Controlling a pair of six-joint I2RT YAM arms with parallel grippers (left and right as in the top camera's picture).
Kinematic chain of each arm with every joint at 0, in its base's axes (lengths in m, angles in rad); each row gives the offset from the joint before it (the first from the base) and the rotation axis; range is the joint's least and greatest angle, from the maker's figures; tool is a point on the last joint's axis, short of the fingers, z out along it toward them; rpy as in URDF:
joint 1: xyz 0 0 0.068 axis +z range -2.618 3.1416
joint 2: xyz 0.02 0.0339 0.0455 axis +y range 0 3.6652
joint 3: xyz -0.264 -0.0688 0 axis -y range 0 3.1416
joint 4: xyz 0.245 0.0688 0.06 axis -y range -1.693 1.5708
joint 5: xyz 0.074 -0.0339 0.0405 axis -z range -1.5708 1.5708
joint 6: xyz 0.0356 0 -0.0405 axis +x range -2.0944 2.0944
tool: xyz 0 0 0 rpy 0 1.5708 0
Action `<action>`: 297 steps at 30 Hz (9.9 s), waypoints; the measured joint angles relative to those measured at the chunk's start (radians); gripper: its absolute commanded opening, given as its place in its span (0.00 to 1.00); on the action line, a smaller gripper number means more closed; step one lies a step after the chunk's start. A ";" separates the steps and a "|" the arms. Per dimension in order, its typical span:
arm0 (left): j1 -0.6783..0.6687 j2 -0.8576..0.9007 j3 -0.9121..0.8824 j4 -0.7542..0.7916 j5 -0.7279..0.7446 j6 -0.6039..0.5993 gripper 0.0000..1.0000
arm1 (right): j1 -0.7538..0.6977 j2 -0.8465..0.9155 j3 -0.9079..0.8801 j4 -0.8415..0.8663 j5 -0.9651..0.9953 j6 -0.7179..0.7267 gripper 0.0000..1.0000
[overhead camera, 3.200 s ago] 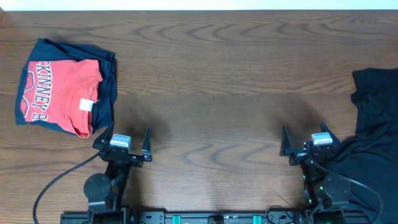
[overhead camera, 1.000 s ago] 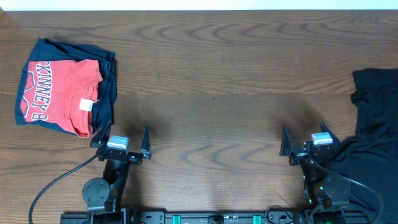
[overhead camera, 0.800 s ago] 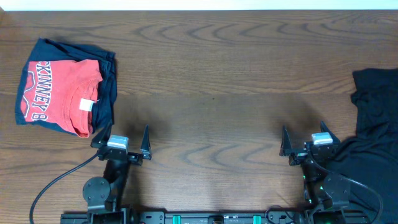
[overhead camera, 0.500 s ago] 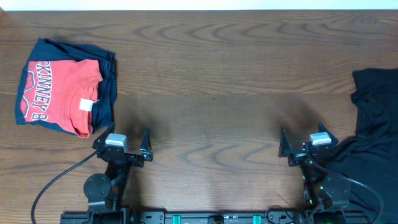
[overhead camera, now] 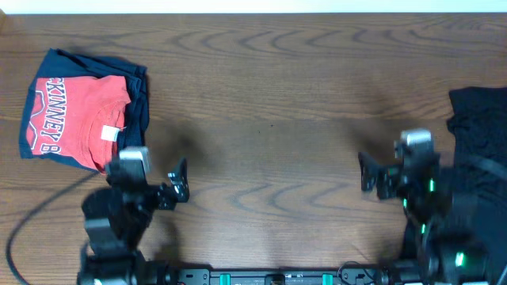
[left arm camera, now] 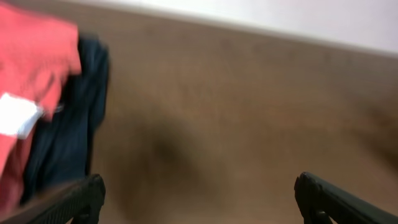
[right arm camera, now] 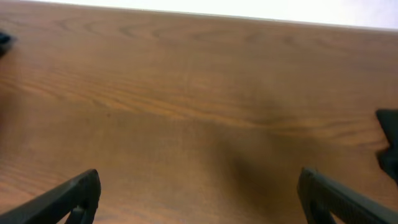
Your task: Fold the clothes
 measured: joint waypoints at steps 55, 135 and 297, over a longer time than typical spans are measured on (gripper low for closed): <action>0.000 0.559 0.519 -0.439 0.100 -0.003 0.98 | -0.418 1.178 0.699 -0.001 -0.111 0.145 0.01; -0.132 0.775 0.794 -0.486 0.041 -0.002 0.98 | -0.836 1.192 0.929 -0.055 0.049 0.215 0.74; -0.197 1.208 0.714 -0.206 -0.116 -0.148 0.48 | -0.541 1.202 0.112 0.919 -0.153 0.427 0.47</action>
